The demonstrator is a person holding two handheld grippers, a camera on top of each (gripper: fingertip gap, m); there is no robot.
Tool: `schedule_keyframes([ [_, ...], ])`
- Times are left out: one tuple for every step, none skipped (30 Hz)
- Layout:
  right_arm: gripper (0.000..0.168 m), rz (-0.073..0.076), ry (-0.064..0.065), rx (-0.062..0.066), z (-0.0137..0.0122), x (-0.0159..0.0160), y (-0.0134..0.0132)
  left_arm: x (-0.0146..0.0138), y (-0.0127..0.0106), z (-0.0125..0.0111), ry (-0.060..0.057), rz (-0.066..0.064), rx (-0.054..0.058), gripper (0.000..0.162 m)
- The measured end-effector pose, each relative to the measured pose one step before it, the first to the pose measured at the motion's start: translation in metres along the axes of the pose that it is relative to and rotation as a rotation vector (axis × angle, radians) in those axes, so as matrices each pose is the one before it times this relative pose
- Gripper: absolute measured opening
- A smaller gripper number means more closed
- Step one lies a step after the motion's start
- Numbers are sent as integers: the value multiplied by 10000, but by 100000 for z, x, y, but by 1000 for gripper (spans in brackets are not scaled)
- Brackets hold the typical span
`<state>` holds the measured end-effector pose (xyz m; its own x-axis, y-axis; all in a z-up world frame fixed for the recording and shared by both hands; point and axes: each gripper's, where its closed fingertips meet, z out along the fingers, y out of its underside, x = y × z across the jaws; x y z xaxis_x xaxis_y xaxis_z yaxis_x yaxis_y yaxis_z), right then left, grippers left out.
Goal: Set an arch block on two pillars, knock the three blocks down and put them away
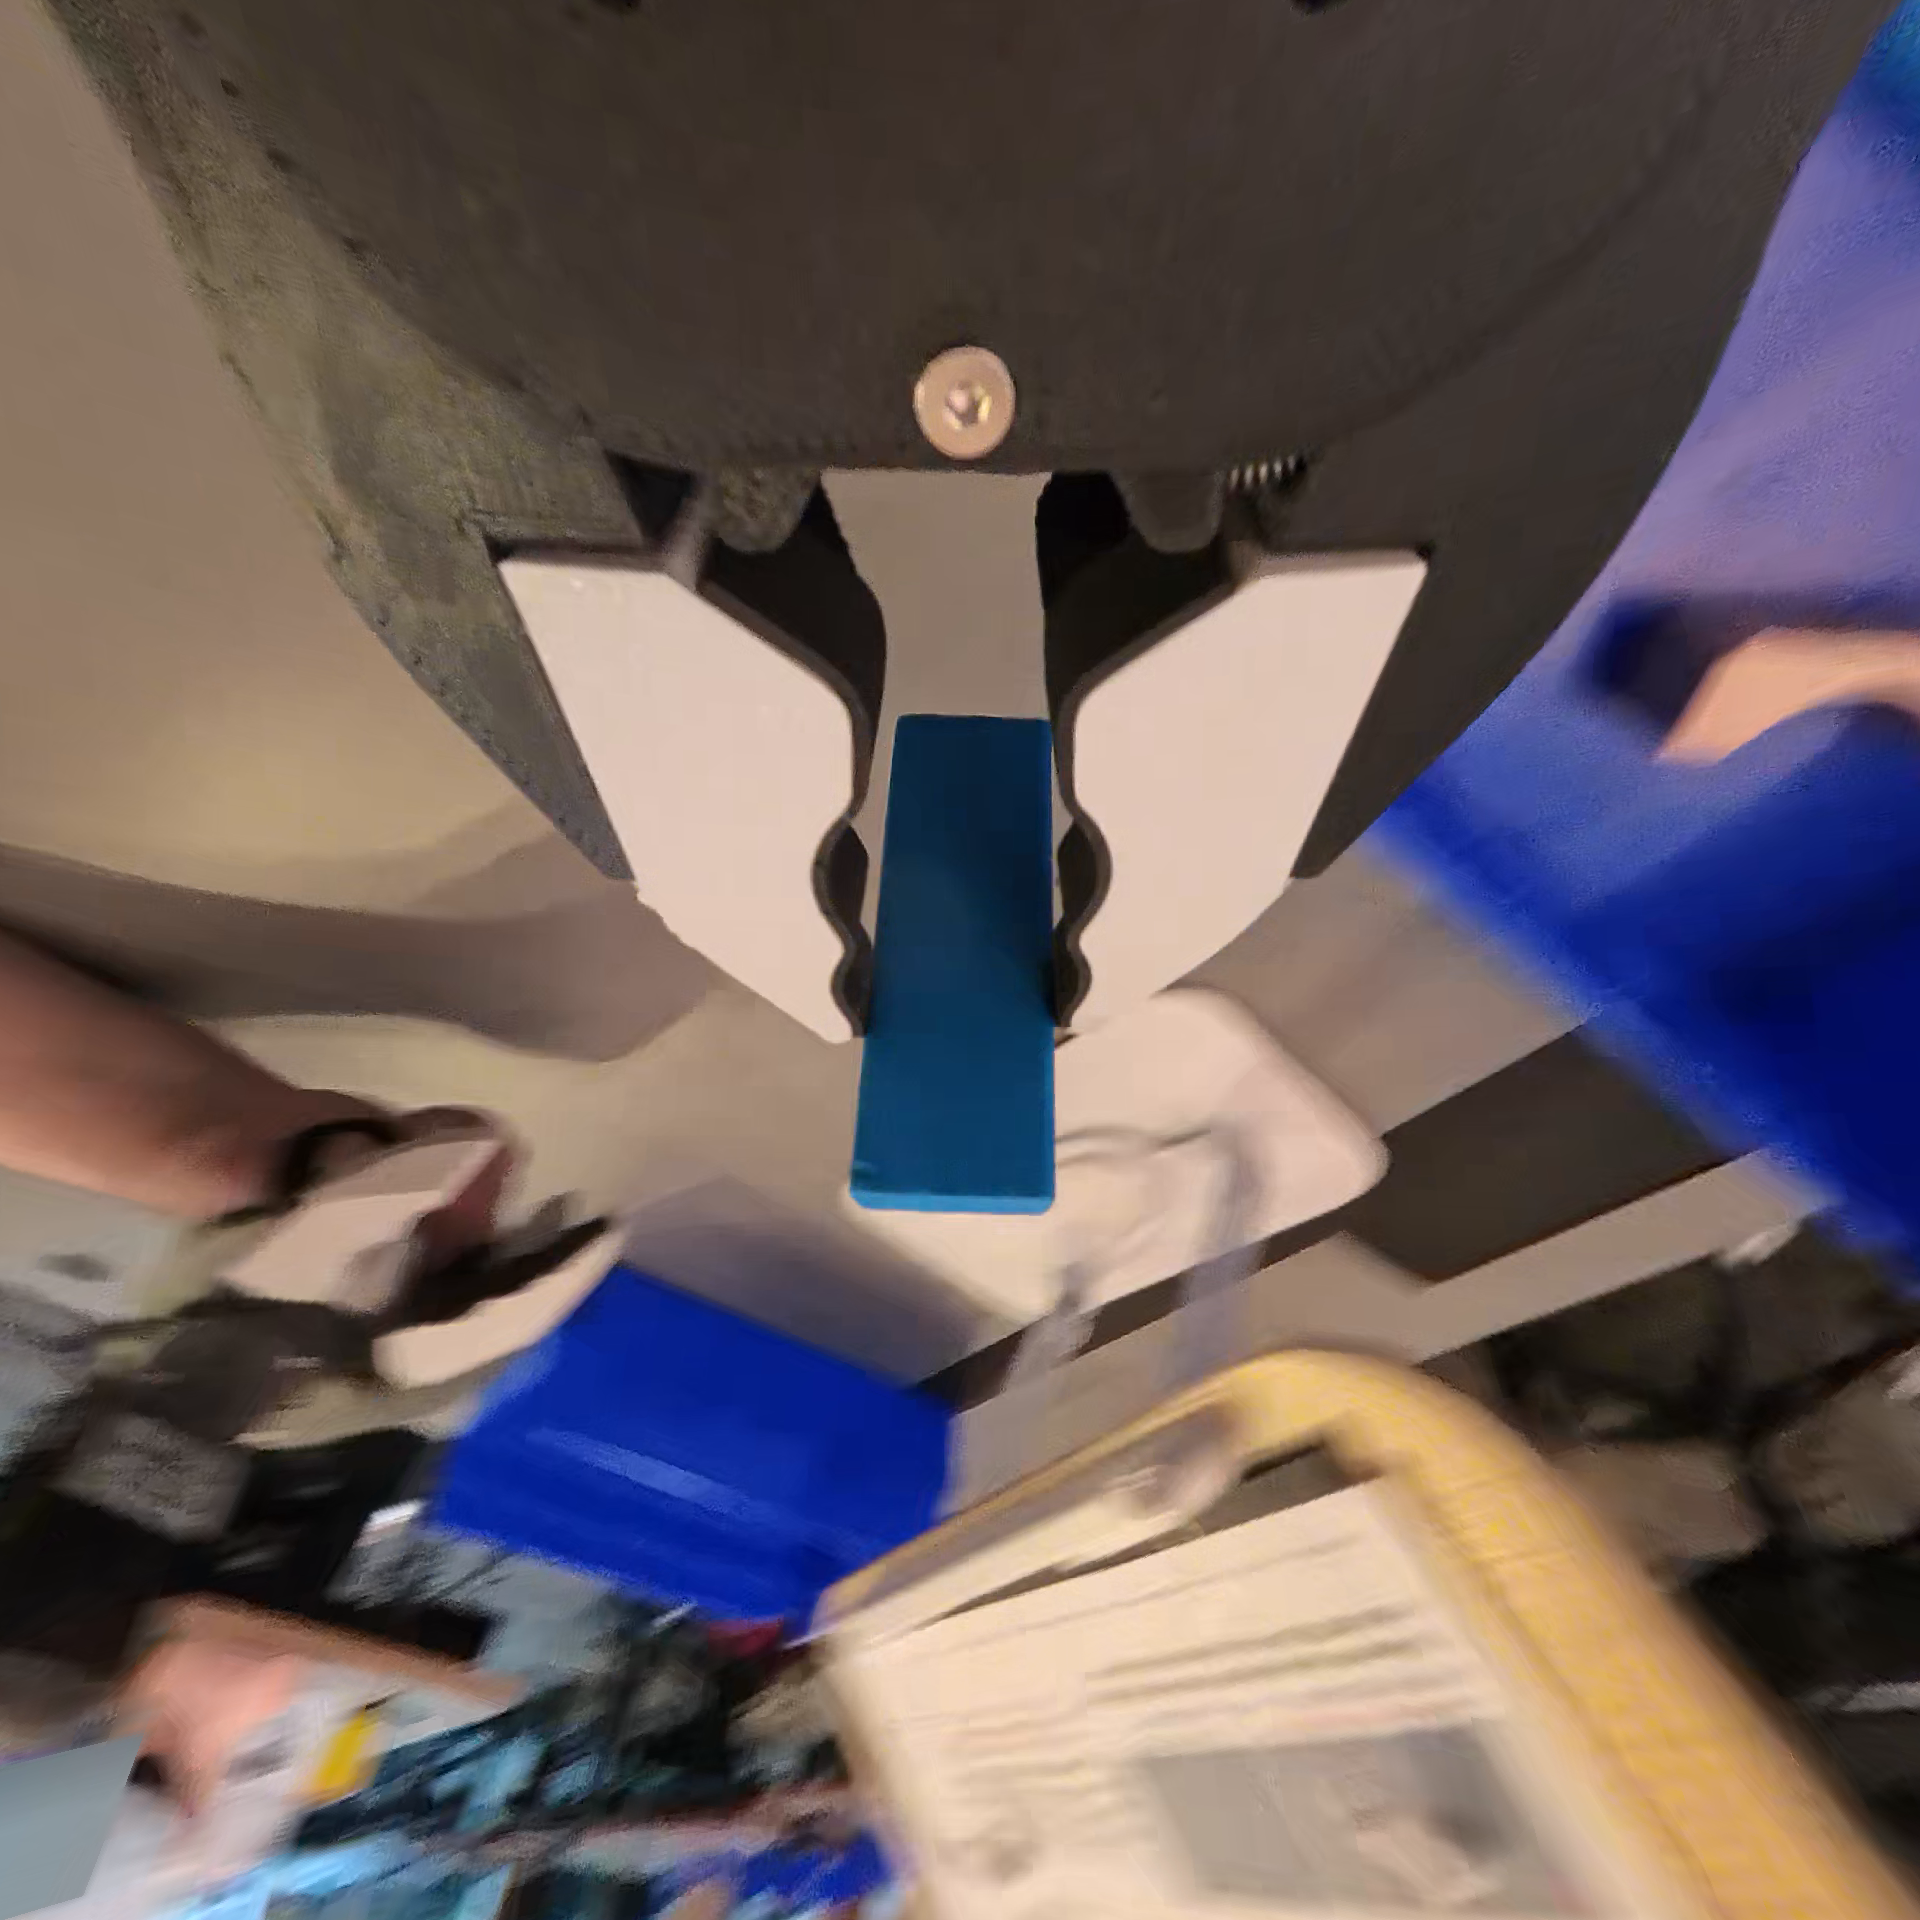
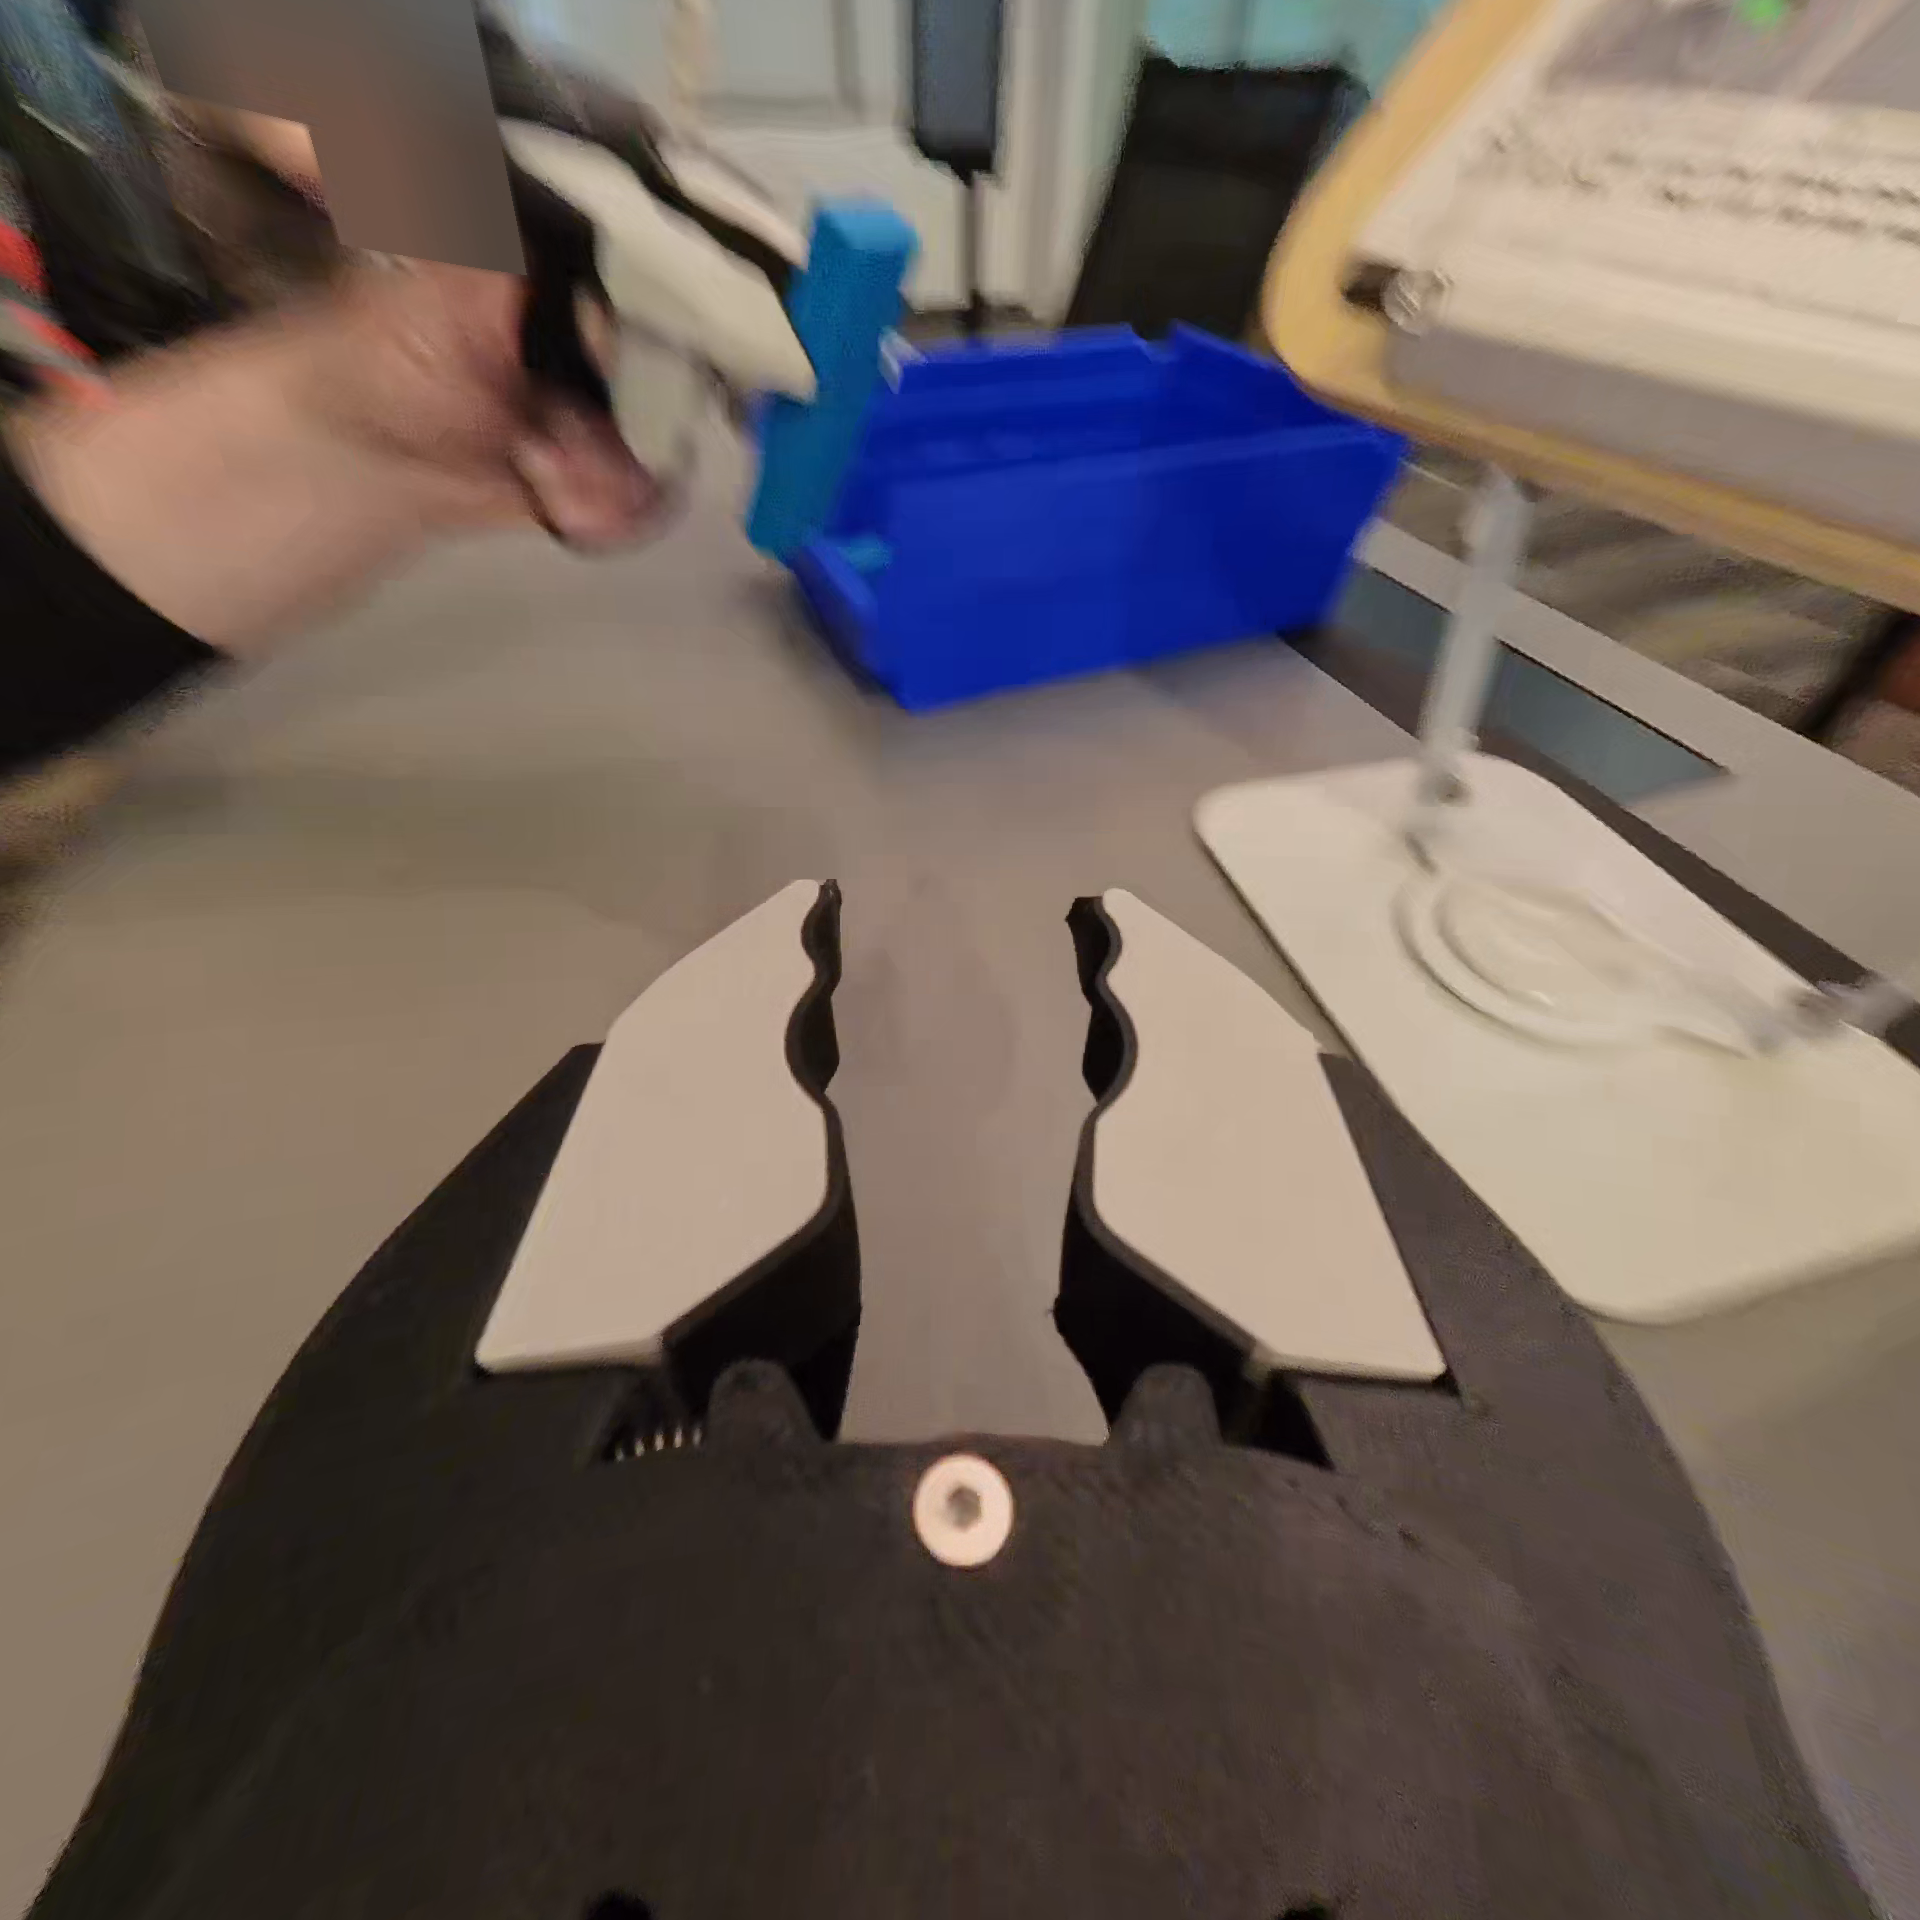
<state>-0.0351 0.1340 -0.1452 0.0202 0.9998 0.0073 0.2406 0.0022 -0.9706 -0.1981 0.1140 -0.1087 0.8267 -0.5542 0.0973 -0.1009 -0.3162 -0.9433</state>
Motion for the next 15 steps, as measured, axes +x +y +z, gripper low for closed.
schedule_keyframes([
  [46,314,-823,569,-143,-1355,-1055,2912,-291,832,974,207,485,33],
  [49,220,-604,442,-20,-1047,-777,2478,48,1164,772,155,247,33],
  [52,95,-426,310,46,-787,-487,1925,337,1400,527,150,29,33],
  [54,-45,-513,198,93,-940,-288,1645,425,1475,480,138,-6,33],
  [54,-110,-267,87,153,-628,-98,1504,378,1441,574,47,19,33],
  [57,-25,-95,56,187,-286,-49,1145,280,1308,505,24,97,33],
  [58,64,-281,125,132,-468,-102,922,355,1141,518,-33,15,33],
  [56,139,-313,203,36,-434,-199,519,284,943,376,-137,-5,33],
  [53,183,-25,88,-3,67,-37,111,80,677,141,-85,87,33],
  [50,191,-5,-60,-16,195,197,177,-91,425,220,-115,176,33],
  [45,121,-173,-74,-41,-25,226,93,-36,214,199,-133,115,34],
  [43,52,-27,30,-117,122,87,-13,96,96,92,-36,-6,34],
  [38,54,33,40,-102,166,47,15,85,53,60,19,-8,34],
  [33,85,3,9,-52,138,60,173,75,59,144,-28,11,33],
  [33,105,-55,-44,11,25,107,2,125,77,30,-54,-6,33],
])
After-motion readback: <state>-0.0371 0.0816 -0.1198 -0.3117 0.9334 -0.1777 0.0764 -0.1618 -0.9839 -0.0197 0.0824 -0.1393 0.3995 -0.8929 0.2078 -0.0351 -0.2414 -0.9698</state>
